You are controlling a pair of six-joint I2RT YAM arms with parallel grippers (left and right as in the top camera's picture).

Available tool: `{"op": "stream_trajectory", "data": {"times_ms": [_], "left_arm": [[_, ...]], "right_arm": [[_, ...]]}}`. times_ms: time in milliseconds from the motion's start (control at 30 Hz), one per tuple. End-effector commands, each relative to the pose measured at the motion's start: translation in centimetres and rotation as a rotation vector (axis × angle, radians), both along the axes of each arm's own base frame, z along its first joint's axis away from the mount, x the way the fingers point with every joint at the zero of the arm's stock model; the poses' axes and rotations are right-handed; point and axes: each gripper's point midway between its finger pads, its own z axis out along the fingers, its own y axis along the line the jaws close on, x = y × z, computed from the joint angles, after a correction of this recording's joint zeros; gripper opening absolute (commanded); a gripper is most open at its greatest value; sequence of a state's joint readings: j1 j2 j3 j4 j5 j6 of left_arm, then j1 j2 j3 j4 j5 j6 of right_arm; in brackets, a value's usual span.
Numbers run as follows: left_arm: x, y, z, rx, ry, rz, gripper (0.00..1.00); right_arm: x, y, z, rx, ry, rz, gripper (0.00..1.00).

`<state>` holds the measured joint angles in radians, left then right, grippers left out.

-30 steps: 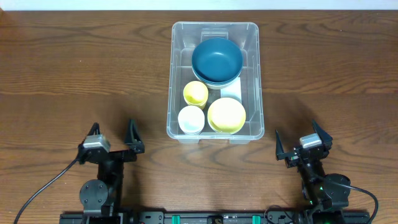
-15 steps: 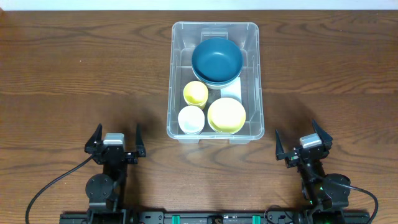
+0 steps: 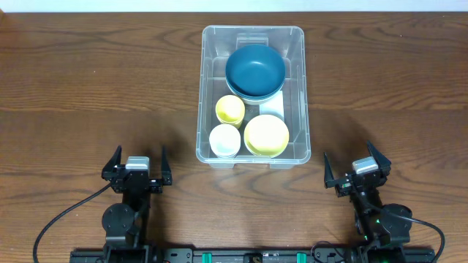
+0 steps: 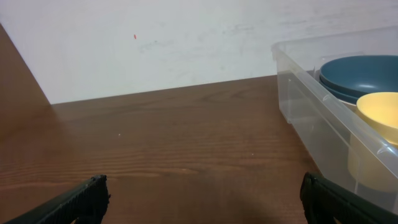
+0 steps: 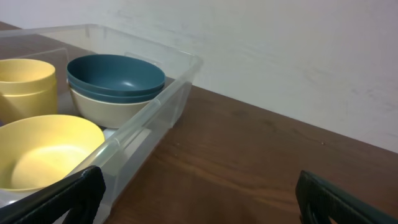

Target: Pack container

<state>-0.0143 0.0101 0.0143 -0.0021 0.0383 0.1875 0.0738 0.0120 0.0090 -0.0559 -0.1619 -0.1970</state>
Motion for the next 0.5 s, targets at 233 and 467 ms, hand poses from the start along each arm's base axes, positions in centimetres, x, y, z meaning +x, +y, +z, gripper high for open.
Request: {"op": "stream_trajectory", "data": {"times_ms": [233,467], "left_arm": [[0.06,-0.19,0.38,-0.074,-0.026,-0.004,0.98],[0.05,-0.19,0.30,-0.074,-0.023,-0.004,0.98]], "right_arm": [[0.00,-0.10,-0.05,-0.013,-0.005,-0.001,0.99],[0.00,-0.10,-0.05,-0.013,-0.005,-0.001,0.99]]}}
